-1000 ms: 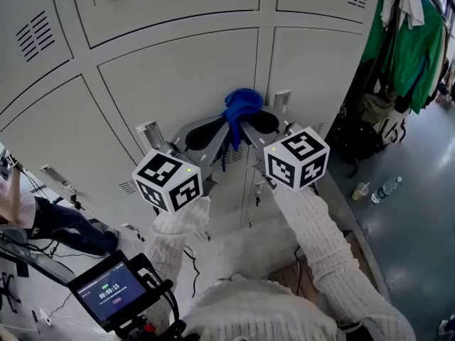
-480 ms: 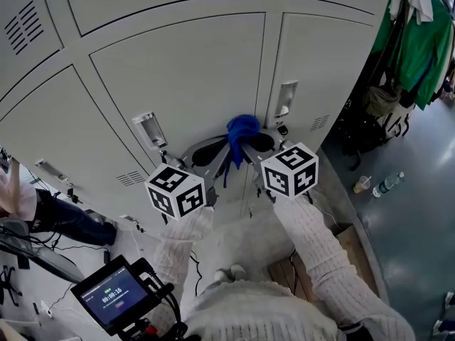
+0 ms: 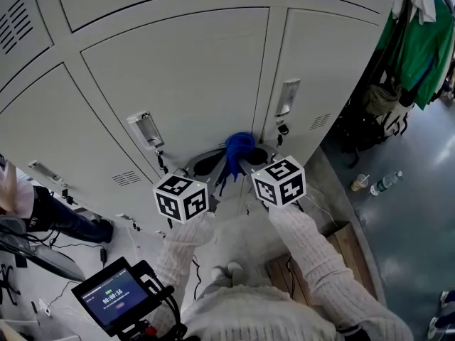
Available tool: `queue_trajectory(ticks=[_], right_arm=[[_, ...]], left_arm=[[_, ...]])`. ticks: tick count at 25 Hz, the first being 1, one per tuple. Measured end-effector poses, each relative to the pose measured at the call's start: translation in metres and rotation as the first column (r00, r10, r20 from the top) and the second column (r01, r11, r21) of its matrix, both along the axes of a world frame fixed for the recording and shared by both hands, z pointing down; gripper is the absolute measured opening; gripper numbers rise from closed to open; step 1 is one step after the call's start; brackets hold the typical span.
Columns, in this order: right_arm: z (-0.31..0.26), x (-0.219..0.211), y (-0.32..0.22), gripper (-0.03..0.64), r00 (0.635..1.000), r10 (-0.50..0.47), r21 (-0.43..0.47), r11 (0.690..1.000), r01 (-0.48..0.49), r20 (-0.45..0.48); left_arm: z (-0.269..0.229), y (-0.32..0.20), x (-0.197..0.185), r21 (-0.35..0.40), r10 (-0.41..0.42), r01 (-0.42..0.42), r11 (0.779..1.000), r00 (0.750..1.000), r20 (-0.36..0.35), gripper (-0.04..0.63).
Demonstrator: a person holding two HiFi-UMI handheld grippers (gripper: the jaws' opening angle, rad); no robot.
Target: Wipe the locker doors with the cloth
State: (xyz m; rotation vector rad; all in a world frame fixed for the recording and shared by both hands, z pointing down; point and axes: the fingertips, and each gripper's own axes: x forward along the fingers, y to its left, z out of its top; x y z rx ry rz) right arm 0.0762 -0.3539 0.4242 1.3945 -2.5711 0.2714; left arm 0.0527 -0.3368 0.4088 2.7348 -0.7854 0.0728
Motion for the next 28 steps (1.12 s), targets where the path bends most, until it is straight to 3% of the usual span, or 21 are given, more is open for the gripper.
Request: queue_trajectory(ticks=[12, 24, 28], right_arm=[[0.048, 0.000, 0.000, 0.049, 1.000, 0.017, -0.118, 0.993, -0.018, -0.010], [0.049, 0.000, 0.004, 0.051, 0.998, 0.040, -0.126, 0.991, -0.047, -0.056], [0.030, -0.012, 0.022, 0.051, 1.000, 0.027, -0.076, 0.997, -0.028, -0.015]], left_arm=[[0.047, 0.007, -0.004, -0.107, 0.017, -0.012, 0.994, 0.999, 0.050, 0.006], [0.041, 0.010, -0.010, -0.089, 0.006, 0.000, 0.996, 0.998, 0.068, 0.007], [0.024, 0.026, -0.018, -0.059, -0.010, 0.012, 0.998, 1.000, 0.030, 0.007]])
